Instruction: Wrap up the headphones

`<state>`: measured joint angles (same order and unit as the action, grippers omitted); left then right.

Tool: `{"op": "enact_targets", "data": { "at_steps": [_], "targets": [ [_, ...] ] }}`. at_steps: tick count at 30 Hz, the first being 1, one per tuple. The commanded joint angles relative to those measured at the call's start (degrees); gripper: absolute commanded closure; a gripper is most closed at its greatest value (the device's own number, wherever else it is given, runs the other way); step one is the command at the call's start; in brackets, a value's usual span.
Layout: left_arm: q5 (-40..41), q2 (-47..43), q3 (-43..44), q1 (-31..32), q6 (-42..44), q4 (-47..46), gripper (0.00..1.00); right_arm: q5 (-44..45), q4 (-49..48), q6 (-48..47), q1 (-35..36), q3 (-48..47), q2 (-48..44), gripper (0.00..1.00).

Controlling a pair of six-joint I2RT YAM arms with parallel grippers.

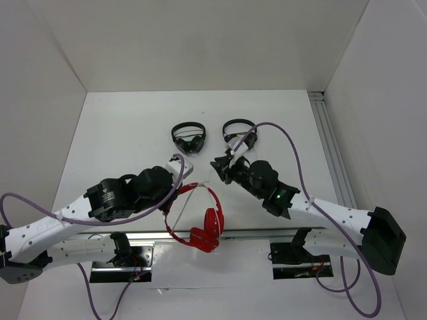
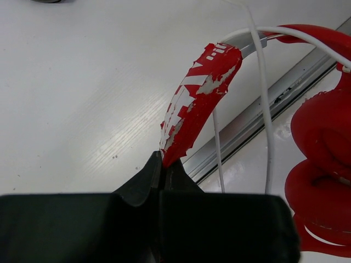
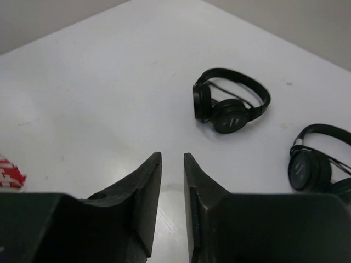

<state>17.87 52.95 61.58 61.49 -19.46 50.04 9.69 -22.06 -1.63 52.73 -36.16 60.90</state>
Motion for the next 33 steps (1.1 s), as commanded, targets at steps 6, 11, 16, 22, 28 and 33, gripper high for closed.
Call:
{"op": "enact_targets", "data": {
  "at_steps": [6, 11, 16, 22, 28, 33],
  "targets": [
    [6.4, 2.8, 8.5, 0.1, -5.8, 5.7, 1.00, -18.6, -10.4, 3.8, -3.3, 6.8, 1.6, 0.39],
    [6.3, 2.8, 11.1, 0.1, -7.1, 7.6, 1.00, -29.0, -12.4, 6.2, -7.5, 7.4, 5.4, 0.33],
    [5.6, 2.8, 14.0, 0.1, -7.6, 8.8, 1.00, -29.6, -13.1, 6.2, -8.0, 6.9, 7.9, 0.28],
    [6.9, 2.8, 17.3, 0.1, -10.0, 10.0, 1.00, -32.5, -13.9, 4.9, -10.9, 6.9, 9.8, 0.28],
    [12.7, 2.9, 23.3, 0.1, -15.3, 14.3, 1.00, -30.7, -11.0, 3.3, -10.9, 7.4, 6.3, 0.27],
    [13.9, 2.9, 26.9, 0.1, -17.0, 15.3, 1.00, -26.8, -11.0, 2.7, -10.9, 9.8, 2.3, 0.27]
  ]
}}
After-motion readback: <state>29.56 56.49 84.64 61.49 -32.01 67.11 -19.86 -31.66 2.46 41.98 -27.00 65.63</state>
